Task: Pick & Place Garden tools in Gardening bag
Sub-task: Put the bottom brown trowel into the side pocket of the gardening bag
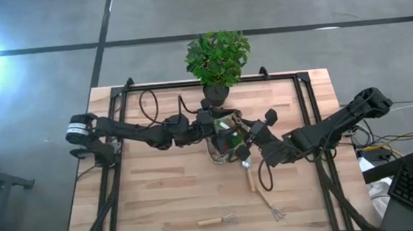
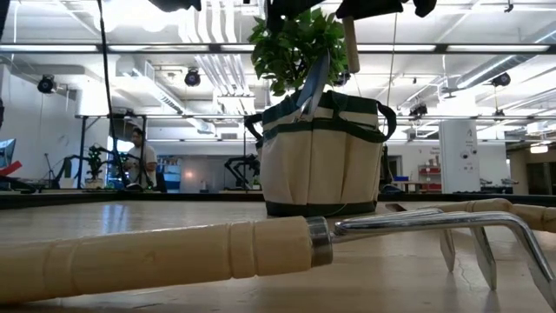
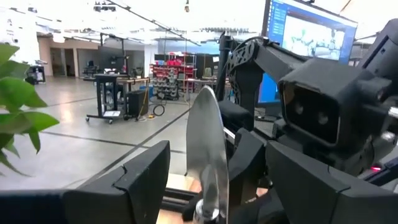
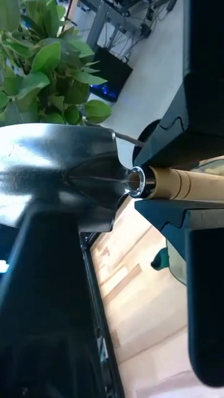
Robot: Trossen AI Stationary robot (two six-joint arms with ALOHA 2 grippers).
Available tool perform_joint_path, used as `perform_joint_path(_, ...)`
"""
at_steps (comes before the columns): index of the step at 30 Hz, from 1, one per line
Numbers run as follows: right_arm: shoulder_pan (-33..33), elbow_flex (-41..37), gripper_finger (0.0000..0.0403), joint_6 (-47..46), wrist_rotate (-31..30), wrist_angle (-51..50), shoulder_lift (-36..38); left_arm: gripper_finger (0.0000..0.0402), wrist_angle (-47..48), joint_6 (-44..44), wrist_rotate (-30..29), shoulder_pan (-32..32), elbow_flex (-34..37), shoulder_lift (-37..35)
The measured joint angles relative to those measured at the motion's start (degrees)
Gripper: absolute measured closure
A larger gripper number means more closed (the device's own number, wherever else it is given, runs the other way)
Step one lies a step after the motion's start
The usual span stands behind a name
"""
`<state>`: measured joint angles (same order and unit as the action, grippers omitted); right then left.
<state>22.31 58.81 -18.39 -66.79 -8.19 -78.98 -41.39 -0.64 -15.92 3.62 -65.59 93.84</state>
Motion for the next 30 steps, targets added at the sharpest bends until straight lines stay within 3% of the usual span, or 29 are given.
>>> perform_joint_path(7, 0.0, 0.0, 0.0342, 0.4, 1.4, 0.0, -0.2, 0.0136, 0.3, 0.1, -0.4, 0.0, -0.8, 0.4)
perform_joint_path(11, 0.0, 0.0, 0.0342, 0.4, 1.5, 0.0, -0.3, 0.0156, 0.4, 0.5, -1.0, -0.1, -0.8, 0.4)
perform_joint_path(17, 0.0, 0.0, 0.0342, 0.7, 2.5, 0.1, -0.7, 0.0228, 1.1, 0.5, -1.1, -0.3, -0.8, 0.4)
perform_joint_path(26, 0.0, 0.0, 0.0342, 1.2, 2.7, 0.1, -0.7, 0.038, 2.2, 1.4, -1.1, -0.4, -0.8, 0.4)
perform_joint_path(30, 0.0, 0.0, 0.0342, 1.2, 2.8, 0.1, -0.7, 0.0391, 2.3, 2.1, -0.9, -0.4, -0.8, 0.4)
